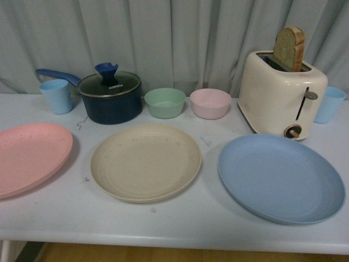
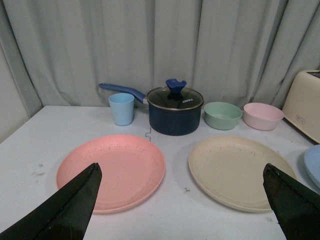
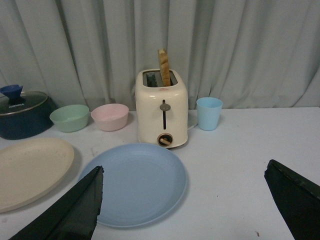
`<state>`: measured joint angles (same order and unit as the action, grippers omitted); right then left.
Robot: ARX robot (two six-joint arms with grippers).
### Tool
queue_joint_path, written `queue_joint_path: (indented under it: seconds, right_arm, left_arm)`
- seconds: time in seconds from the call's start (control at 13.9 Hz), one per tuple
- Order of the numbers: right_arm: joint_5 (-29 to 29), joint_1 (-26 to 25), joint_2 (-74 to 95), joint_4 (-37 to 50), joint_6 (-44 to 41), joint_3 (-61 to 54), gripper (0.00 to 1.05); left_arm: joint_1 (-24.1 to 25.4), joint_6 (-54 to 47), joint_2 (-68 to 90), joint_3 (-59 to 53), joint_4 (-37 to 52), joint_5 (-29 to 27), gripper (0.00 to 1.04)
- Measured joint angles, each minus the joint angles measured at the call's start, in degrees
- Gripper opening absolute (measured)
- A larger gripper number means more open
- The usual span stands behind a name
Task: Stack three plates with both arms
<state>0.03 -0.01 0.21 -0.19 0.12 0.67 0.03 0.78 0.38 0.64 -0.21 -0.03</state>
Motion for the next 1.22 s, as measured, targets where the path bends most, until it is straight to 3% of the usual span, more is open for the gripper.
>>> queue_joint_path:
  seconds: [1.22]
  right_arm:
    - [0.0, 0.0, 0.0, 0.0, 0.0, 0.0, 0.98]
  left_arm:
    - [0.0, 0.0, 0.0, 0.0, 0.0, 0.0, 0.98]
